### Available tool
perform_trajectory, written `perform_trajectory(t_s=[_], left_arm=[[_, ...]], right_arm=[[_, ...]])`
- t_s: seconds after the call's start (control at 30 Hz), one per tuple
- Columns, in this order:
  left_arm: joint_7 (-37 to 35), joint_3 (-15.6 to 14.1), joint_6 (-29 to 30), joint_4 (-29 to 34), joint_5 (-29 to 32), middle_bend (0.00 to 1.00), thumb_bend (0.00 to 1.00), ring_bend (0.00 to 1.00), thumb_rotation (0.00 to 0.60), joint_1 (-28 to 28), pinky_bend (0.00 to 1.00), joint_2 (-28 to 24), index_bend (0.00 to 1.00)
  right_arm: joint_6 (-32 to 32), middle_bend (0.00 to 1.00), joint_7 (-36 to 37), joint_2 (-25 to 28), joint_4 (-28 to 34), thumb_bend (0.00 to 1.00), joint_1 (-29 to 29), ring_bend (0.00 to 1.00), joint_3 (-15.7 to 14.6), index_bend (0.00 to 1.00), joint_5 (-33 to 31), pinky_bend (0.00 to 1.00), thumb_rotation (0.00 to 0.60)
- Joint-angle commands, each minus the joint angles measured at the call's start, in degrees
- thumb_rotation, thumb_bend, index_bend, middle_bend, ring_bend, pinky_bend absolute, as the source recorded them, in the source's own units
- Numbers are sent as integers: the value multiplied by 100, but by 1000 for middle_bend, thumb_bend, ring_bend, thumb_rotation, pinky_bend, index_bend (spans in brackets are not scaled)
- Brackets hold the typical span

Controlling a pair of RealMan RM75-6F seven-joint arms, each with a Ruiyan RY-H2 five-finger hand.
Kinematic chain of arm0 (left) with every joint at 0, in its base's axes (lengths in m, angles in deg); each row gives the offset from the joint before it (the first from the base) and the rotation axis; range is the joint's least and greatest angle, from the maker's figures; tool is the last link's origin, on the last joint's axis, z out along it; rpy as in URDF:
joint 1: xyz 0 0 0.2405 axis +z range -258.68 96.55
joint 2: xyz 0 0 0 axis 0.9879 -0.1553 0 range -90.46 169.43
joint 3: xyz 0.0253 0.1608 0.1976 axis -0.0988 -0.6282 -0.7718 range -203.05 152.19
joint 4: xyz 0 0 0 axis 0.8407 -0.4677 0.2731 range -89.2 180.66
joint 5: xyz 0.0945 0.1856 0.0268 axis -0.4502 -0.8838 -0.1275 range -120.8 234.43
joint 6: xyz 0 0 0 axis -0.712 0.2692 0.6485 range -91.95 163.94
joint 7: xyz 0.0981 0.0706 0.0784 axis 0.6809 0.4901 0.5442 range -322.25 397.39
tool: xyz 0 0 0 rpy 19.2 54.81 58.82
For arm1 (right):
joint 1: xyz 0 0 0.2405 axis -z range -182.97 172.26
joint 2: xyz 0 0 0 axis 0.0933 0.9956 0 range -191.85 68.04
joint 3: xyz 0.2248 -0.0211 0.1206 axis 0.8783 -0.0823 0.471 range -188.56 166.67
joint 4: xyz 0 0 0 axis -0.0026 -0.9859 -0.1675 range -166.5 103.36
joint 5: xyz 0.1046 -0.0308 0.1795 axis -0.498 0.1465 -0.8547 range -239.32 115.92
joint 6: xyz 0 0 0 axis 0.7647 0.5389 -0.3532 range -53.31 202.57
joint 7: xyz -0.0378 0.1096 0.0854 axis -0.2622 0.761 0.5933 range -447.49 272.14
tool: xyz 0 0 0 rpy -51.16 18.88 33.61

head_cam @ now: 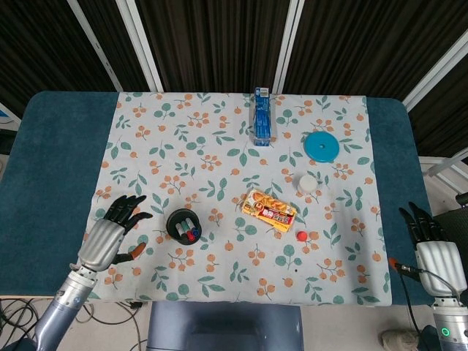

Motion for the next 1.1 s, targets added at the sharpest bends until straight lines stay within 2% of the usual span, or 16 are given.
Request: perform_trajectory(t_s=[0.03,0.37,0.6,1.1], left_arm=[[77,32,-50,-54,159,51,274,0,600,-87,0,344,294],[347,18,71,-243,376,64,274,0,600,-81,0,980,358],[142,56,-98,-429,541,71,274,0,600,-205,0,1182,388],[321,86,-161,-690,617,78,312,0,600,-381,0,1505,441]], right_arm=[[4,21,4,2,7,103,4,97,1,98,-2,200,600],[14,20,32,11,8,103,14,97,15,98,-15,200,600],[17,20,18,7,27,103,29,97,22,97,-43,199,600],[-3,20,-4,4,55,102,35,97,54,97,-110,200,600]])
